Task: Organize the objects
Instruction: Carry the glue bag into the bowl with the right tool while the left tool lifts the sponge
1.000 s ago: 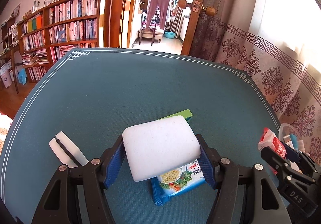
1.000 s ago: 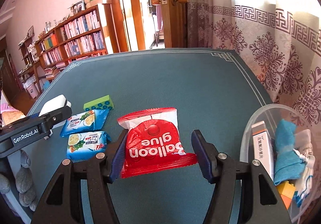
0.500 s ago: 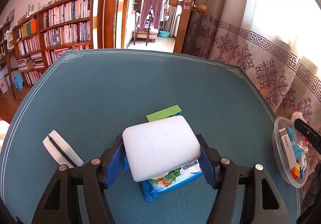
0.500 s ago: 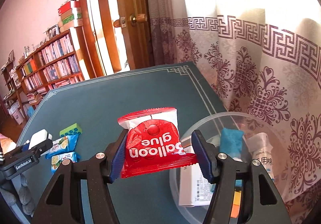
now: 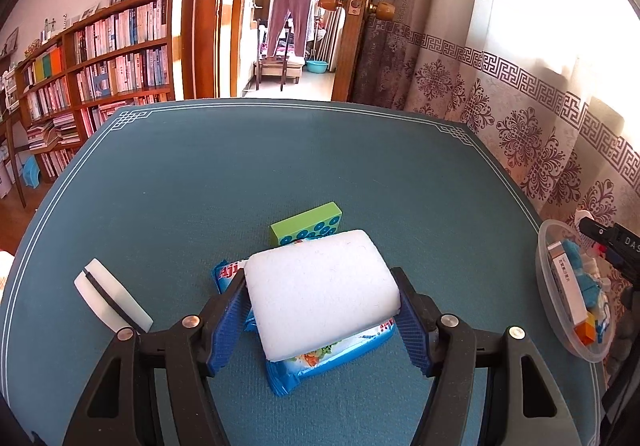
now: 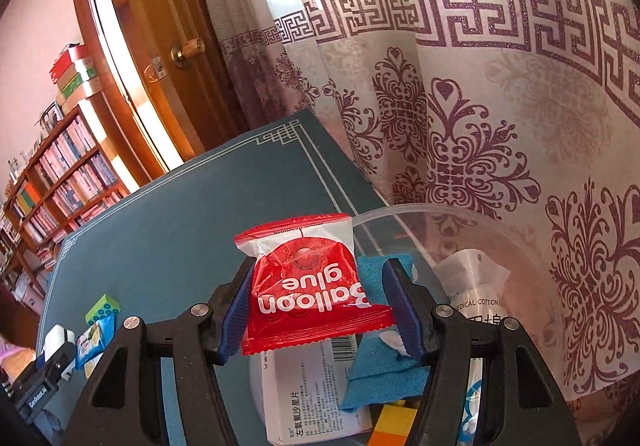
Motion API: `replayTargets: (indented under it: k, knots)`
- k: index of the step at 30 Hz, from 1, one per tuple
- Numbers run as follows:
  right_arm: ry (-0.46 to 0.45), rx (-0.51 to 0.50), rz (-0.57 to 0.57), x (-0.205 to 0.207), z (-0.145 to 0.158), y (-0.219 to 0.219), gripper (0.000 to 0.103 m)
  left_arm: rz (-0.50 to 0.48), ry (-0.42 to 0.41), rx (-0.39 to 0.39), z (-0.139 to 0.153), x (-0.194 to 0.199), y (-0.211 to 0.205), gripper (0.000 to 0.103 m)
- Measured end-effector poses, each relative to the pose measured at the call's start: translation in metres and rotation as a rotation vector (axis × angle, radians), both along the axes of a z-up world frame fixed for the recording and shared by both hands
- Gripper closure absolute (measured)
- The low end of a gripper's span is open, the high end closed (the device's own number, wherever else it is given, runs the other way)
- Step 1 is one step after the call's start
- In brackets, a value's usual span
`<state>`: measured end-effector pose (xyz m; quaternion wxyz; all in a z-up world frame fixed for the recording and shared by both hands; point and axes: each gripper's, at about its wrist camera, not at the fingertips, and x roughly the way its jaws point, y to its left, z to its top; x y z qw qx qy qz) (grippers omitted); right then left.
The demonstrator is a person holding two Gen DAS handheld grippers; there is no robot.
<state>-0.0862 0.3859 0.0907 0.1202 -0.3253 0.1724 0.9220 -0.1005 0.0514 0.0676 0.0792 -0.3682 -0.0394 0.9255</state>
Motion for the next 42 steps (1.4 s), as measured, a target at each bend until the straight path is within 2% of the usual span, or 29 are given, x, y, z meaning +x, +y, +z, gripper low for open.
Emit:
replayTargets:
  k: [11, 17, 24, 29, 34, 42]
  knots:
    - [-0.017, -0.028, -0.02, -0.006, -0.01, 0.004, 0.034, -0.004, -0.004, -0.001, -0.001, -0.001, 0.001, 0.032]
    - [0.002, -0.004, -0.011, 0.005, -0.005, -0.003, 0.034, -0.013, -0.001, -0.002, -0.001, 0.001, 0.002, 0.032]
    - [0.05, 0.13, -0.031, 0.047, 0.001, -0.03, 0.034, -0.028, 0.003, -0.008, 0.0, 0.003, 0.008, 0.032]
    - [0.063, 0.225, -0.034, 0.083, -0.006, -0.049, 0.034, -0.048, 0.006, -0.015, 0.0, 0.007, 0.013, 0.032]
    - [0.04, 0.203, -0.023, 0.107, -0.021, -0.051, 0.034, -0.084, 0.01, -0.02, 0.002, 0.014, 0.024, 0.032]
    - [0.033, 0.196, -0.063, 0.138, -0.036, -0.041, 0.034, -0.181, 0.006, -0.038, 0.002, 0.028, 0.061, 0.032]
